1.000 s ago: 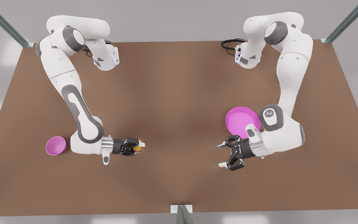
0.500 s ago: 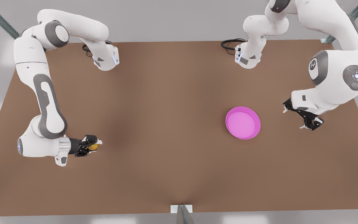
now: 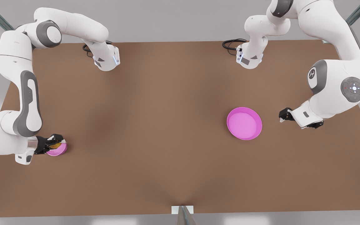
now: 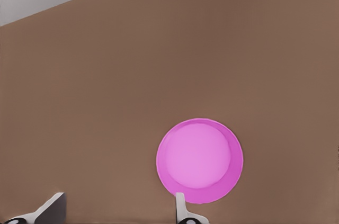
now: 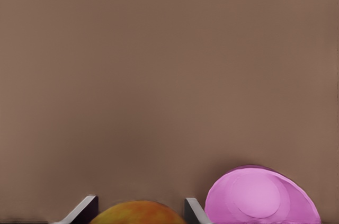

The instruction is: Use the left arm to pick up the apple from the plate, transfer it to the gripper of the right arm, and then use the right arm to place it into the bowl

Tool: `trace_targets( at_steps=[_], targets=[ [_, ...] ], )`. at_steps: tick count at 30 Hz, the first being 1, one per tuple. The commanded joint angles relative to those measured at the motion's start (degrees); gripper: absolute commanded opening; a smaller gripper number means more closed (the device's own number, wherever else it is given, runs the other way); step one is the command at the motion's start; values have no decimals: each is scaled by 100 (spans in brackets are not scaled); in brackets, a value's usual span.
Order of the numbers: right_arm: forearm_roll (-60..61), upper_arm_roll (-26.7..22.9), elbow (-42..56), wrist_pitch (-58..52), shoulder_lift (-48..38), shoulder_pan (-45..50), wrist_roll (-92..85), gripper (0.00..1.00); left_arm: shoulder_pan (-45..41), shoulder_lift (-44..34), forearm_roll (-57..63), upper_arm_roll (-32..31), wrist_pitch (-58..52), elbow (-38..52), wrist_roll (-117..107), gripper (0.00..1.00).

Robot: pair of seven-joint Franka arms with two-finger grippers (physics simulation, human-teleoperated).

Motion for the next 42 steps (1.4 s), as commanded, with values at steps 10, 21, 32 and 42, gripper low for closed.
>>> trace_targets(
  at_steps=[10, 21, 32, 42],
  targets=[
    [-286, -472, 173, 462, 565, -9, -888, 58, -18, -17, -29, -9, -29, 3, -2565, 100],
    [-251, -736, 182, 849, 715, -9, -1521, 83, -9, -17, -12, -18, -21, 3, -2548, 100],
    [-382, -253, 182, -214, 47, 140, -107, 100, -18, 1, 6, -18, 32, 3, -2513, 100],
    [-402, -1505, 341, -1577, -2879, 2906, 3937, 100, -62, 106, -3, -44, 41, 82, -2328, 100]
  ],
)
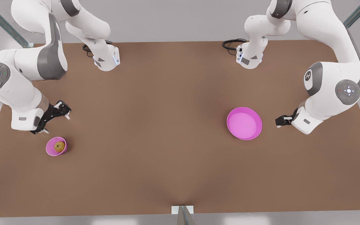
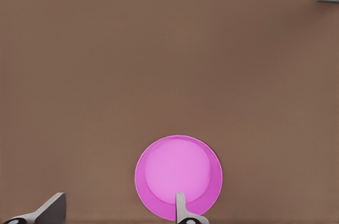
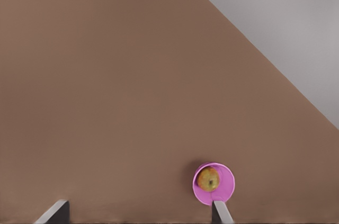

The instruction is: Use the left arm to pick up the apple from the plate, transfer it to the gripper of the right arm, and then use the right arm to place it into the bowl

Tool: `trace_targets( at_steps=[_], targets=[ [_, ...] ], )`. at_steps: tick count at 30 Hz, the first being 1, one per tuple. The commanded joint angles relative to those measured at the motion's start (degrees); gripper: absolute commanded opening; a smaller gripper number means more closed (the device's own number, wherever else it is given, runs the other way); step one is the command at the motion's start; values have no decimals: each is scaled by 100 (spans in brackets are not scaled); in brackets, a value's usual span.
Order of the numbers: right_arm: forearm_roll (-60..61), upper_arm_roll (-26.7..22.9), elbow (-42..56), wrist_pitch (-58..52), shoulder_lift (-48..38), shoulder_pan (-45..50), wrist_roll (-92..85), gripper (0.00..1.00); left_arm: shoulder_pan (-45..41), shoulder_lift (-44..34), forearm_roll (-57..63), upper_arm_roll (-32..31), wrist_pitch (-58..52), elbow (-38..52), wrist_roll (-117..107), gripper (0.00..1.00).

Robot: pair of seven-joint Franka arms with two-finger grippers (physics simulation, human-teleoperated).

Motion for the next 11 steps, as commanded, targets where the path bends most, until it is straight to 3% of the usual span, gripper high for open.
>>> trace_targets(
  at_steps=[1, 2, 11],
  targets=[
    [419, -905, -411, -434, -544, 592, 3186, 100, 0, -13, -5, 0, 7, 3, -104, 100],
    [542, -1177, -1097, -75, -940, 609, 3203, 100, 0, -13, -5, 0, 7, 3, -104, 100],
    [709, -1161, -1037, 6, -624, 653, 3168, 100, -8, -22, -5, 0, 7, 12, -104, 100]
  ],
)
